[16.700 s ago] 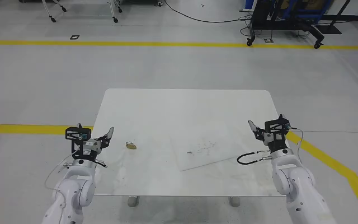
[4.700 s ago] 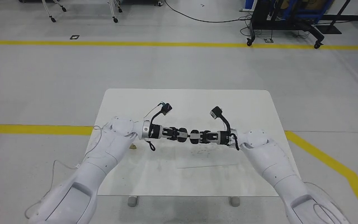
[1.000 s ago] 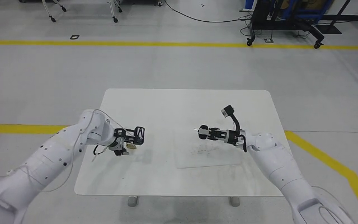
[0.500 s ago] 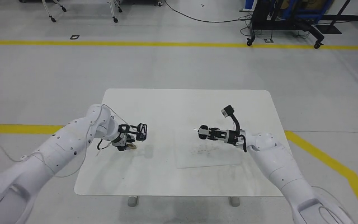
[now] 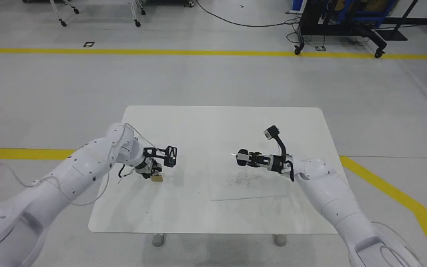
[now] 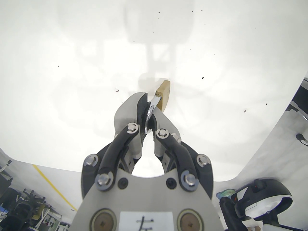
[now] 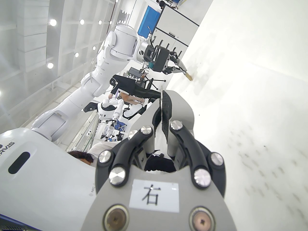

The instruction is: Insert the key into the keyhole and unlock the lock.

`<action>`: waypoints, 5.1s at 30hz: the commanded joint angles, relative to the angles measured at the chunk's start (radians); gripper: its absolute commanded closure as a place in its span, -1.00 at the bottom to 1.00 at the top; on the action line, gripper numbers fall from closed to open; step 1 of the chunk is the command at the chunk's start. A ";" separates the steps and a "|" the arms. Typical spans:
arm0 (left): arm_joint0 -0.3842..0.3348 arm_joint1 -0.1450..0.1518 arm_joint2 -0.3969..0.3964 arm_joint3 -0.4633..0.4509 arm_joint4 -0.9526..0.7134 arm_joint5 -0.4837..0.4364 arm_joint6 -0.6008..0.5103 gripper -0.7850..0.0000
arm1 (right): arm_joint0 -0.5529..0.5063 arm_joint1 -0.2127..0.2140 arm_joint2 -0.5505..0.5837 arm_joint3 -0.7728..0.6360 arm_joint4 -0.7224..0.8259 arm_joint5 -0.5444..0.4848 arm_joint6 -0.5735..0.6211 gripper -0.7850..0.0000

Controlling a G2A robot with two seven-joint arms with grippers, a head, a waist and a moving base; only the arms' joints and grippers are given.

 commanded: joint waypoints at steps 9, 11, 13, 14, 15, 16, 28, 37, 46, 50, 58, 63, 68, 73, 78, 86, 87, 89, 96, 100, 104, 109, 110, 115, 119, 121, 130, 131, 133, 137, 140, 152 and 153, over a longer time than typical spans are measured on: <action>-0.027 0.047 -0.111 0.052 -0.168 0.006 0.299 1.00 | 0.000 0.000 0.000 0.000 0.000 0.000 0.000 1.00; -0.008 0.053 -0.142 0.058 -0.236 0.015 0.370 1.00 | 0.000 0.000 0.000 0.000 0.000 0.000 0.000 1.00; 0.016 0.051 -0.160 0.055 -0.330 0.024 0.409 1.00 | 0.000 0.000 0.000 0.000 0.000 0.000 0.000 1.00; 0.026 0.046 -0.163 0.045 -0.386 0.018 0.417 1.00 | 0.000 0.000 0.000 0.000 0.000 0.000 0.000 1.00; 0.030 0.040 -0.162 0.039 -0.425 0.025 0.406 1.00 | 0.000 0.000 0.000 0.000 0.000 0.000 0.000 1.00; 0.033 0.032 -0.160 0.033 -0.459 0.037 0.391 1.00 | 0.000 0.000 0.000 0.000 0.000 0.000 0.000 1.00; 0.033 -0.001 -0.144 0.014 -0.592 0.011 0.333 1.00 | 0.000 0.000 0.000 0.000 0.000 0.000 0.000 1.00; 0.218 -0.026 -0.109 0.077 -1.368 0.100 0.262 1.00 | -0.038 -0.017 0.017 -0.076 0.111 -0.016 -0.180 1.00; 0.101 -0.103 -0.134 0.181 -1.566 0.244 -0.058 1.00 | -0.038 -0.029 0.034 -0.115 0.116 -0.028 -0.316 1.00; 0.101 -0.103 -0.134 0.181 -1.566 0.244 -0.058 1.00 | -0.038 -0.029 0.034 -0.115 0.116 -0.028 -0.316 1.00; 0.133 -0.104 -0.148 0.145 -1.596 0.389 -0.070 1.00 | -0.043 -0.030 0.031 -0.131 0.110 -0.015 -0.321 1.00; 0.155 -0.138 -0.171 0.147 -1.785 0.675 -0.103 1.00 | -0.072 -0.025 0.053 -0.177 -0.007 -0.005 -0.416 1.00; 0.130 -0.208 -0.159 0.196 -1.830 0.885 -0.074 1.00 | -0.158 -0.005 0.137 -0.246 -0.179 -0.036 -0.575 1.00; 0.117 -0.292 -0.155 0.270 -1.911 0.922 -0.158 1.00 | -0.292 0.023 0.246 -0.392 -0.336 0.012 -0.675 1.00; 0.109 -0.315 -0.156 0.289 -1.938 0.926 -0.203 1.00 | -0.313 0.026 0.259 -0.424 -0.355 0.038 -0.684 1.00; 0.109 -0.315 -0.156 0.289 -1.938 0.926 -0.203 1.00 | -0.313 0.026 0.259 -0.424 -0.355 0.038 -0.684 1.00; 0.109 -0.315 -0.156 0.289 -1.938 0.926 -0.203 1.00 | -0.314 0.025 0.255 -0.426 -0.353 0.047 -0.689 1.00; 0.128 -0.312 -0.165 0.295 -1.932 0.935 -0.182 1.00 | -0.292 0.022 0.247 -0.437 -0.470 0.056 -0.727 1.00; 0.147 -0.325 -0.172 0.266 -1.948 1.209 -0.262 1.00 | -0.225 0.026 0.268 -0.558 -1.243 -0.137 -0.953 1.00; 0.141 -0.356 -0.160 0.280 -1.944 1.303 -0.303 1.00 | -0.282 0.044 0.304 -0.728 -1.832 -0.132 -1.219 1.00; 0.146 -0.391 -0.178 0.339 -2.002 1.365 -0.258 1.00 | -0.351 0.076 0.320 -0.806 -2.263 -0.078 -1.464 1.00; 0.128 -0.430 -0.189 0.378 -2.012 1.414 -0.196 1.00 | -0.421 0.101 0.299 -0.844 -2.608 0.100 -1.558 1.00; 0.125 -0.437 -0.198 0.388 -2.023 1.407 -0.182 1.00 | -0.431 0.103 0.300 -0.849 -2.633 0.126 -1.555 1.00; 0.125 -0.446 -0.215 0.398 -2.051 1.385 -0.161 1.00 | -0.451 0.103 0.298 -0.857 -2.650 0.166 -1.530 1.00; 0.125 -0.446 -0.215 0.398 -2.051 1.385 -0.161 1.00 | -0.451 0.103 0.298 -0.857 -2.650 0.166 -1.530 1.00; 0.125 -0.446 -0.215 0.398 -2.051 1.385 -0.161 1.00 | -0.451 0.103 0.298 -0.857 -2.650 0.166 -1.530 1.00; 0.154 -0.428 -0.266 0.313 -1.960 1.349 -0.074 1.00 | -0.457 0.110 0.267 -0.879 -2.857 0.285 -1.416 1.00; 0.156 -0.425 -0.269 0.307 -1.936 1.344 -0.057 1.00 | -0.467 0.111 0.264 -0.899 -2.891 0.296 -1.390 1.00; 0.159 -0.420 -0.271 0.289 -1.884 1.342 -0.016 1.00 | -0.485 0.114 0.257 -0.940 -2.957 0.313 -1.343 1.00; 0.176 -0.414 -0.290 0.255 -1.846 1.351 0.020 1.00 | -0.520 0.114 0.223 -1.009 -3.056 0.328 -1.270 1.00; 0.188 -0.409 -0.309 0.239 -1.833 1.359 0.023 1.00 | -0.531 0.113 0.184 -1.030 -3.127 0.312 -1.219 1.00; 0.225 -0.399 -0.368 0.191 -1.769 1.389 0.037 1.00 | -0.491 0.089 0.111 -1.016 -3.131 0.254 -1.043 1.00; 0.229 -0.398 -0.372 0.187 -1.765 1.391 0.039 1.00 | -0.487 0.088 0.111 -1.014 -3.126 0.253 -1.040 1.00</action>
